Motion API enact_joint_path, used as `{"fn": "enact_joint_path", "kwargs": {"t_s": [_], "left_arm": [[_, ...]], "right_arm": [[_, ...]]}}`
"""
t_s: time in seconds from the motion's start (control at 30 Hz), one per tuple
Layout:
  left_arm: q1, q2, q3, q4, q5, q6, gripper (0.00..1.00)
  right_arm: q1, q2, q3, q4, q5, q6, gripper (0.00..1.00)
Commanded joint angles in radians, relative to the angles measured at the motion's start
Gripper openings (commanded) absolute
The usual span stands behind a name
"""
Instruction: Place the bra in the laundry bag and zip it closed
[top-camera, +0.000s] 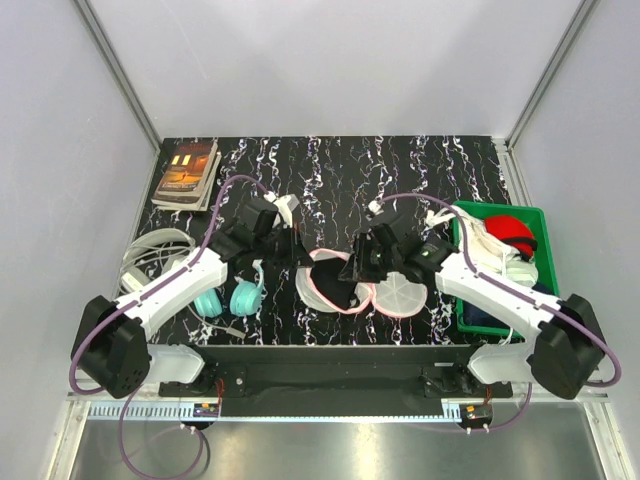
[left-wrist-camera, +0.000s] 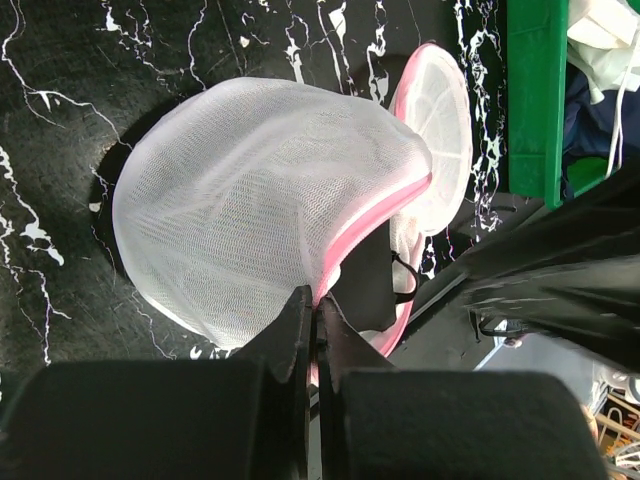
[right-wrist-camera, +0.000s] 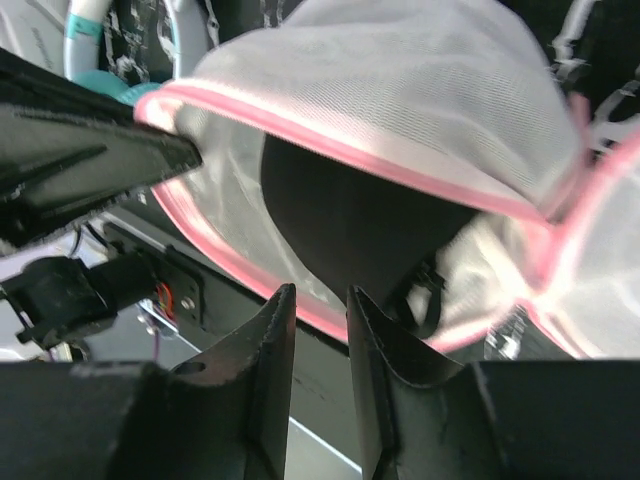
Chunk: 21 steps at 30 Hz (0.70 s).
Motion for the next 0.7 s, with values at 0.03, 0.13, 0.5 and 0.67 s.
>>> {"fn": "enact_joint_path", "kwargs": {"t_s": [0.03,0.13,0.5,0.67], "left_arm": [[0.003,-0.029,0.006,0.045,0.041,0.007,0.00],[0.003,-0.030,0.010,0.045,0.050,-0.001,0.00],[0.004,-0.108,-0.047,0.062,0.004,-0.083,0.00],[0.004,-0.124,-0.050,0.067,-0.028,-0.094,0.00]], "right_arm": [[0.063,0.067,-0.078,0.326,0.047,0.133,0.34],[0.106,0.179,-0.107,0.421,0.124,0.150,0.33],[0.123,0.368,-0.073,0.504,0.251,0.131,0.41],[0.123,0.122,-0.130,0.278,0.224,0.145,0.59]]}}
